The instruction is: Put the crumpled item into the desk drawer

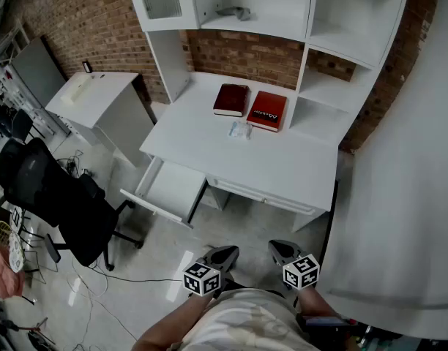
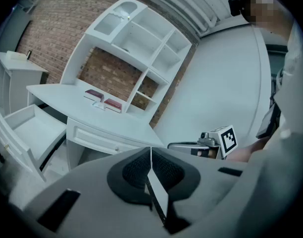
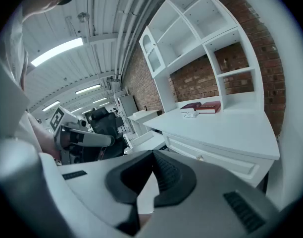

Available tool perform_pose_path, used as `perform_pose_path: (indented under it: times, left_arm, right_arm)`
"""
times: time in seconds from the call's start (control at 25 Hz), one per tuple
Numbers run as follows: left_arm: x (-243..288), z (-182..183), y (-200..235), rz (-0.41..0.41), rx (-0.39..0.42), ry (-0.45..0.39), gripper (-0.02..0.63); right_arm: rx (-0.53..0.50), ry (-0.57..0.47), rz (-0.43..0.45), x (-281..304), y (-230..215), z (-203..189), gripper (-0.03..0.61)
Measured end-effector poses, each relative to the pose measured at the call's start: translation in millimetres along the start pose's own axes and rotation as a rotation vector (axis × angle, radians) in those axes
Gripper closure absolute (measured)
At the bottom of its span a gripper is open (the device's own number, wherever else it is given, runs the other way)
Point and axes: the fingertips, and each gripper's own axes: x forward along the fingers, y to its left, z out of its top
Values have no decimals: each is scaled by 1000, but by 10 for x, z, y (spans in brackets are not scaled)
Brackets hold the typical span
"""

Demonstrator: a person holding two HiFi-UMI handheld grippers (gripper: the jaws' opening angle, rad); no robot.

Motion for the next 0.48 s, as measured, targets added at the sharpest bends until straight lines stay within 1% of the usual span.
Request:
perform_pose_path:
  times: [0.2, 0.48]
  left_arm:
    - [-52, -55, -139, -4, 9, 18, 586]
    - [-122, 48, -150, 0, 27, 11, 586]
  right_arm:
    - [3, 0, -8, -165, 17, -44, 555]
    - [16, -24, -54, -192, -2, 24, 555]
